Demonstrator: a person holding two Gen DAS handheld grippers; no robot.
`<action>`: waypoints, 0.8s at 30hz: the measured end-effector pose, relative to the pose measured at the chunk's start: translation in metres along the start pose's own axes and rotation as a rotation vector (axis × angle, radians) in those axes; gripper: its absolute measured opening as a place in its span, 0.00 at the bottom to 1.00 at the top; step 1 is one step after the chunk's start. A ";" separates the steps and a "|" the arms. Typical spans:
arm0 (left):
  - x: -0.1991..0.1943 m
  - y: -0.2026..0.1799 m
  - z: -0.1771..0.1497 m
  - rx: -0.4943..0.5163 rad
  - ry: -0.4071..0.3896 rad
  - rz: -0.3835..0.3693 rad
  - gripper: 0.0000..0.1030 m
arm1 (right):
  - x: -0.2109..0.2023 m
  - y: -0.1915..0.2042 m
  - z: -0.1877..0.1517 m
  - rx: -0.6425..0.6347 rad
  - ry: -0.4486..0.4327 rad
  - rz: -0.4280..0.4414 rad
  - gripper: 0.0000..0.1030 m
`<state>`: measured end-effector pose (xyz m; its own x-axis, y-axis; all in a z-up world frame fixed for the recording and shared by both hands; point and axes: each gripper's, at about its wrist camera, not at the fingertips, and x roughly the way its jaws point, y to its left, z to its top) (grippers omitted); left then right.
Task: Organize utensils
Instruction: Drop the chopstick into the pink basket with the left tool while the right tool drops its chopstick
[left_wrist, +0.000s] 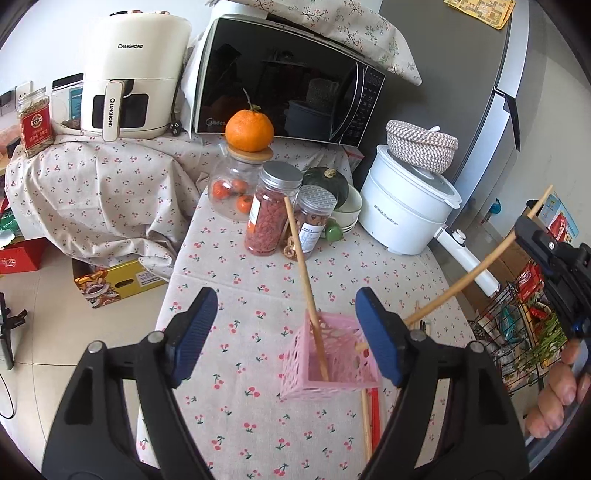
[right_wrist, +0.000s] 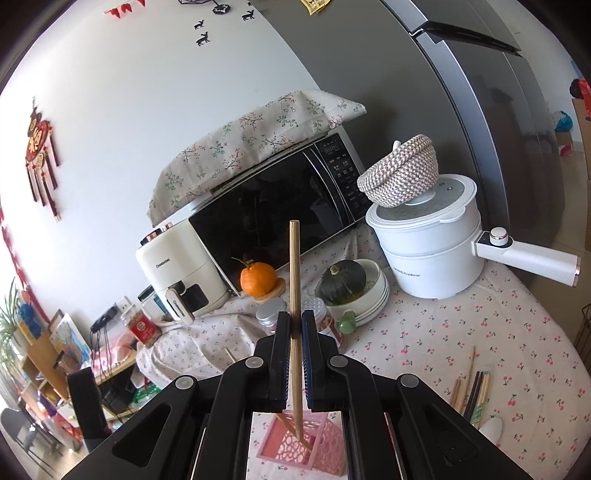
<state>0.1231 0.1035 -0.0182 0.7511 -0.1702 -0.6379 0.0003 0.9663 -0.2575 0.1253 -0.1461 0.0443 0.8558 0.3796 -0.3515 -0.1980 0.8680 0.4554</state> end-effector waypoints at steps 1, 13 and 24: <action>-0.001 0.003 -0.002 0.005 0.013 0.004 0.75 | 0.006 0.002 -0.003 -0.007 0.001 -0.011 0.06; -0.004 0.015 -0.015 0.049 0.076 0.007 0.75 | 0.072 -0.010 -0.046 0.034 0.135 -0.070 0.06; 0.003 -0.002 -0.023 0.092 0.121 -0.017 0.76 | 0.068 -0.023 -0.040 0.089 0.201 -0.040 0.56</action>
<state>0.1103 0.0960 -0.0365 0.6654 -0.2031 -0.7183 0.0765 0.9758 -0.2050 0.1689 -0.1275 -0.0234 0.7476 0.4094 -0.5230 -0.1151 0.8554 0.5051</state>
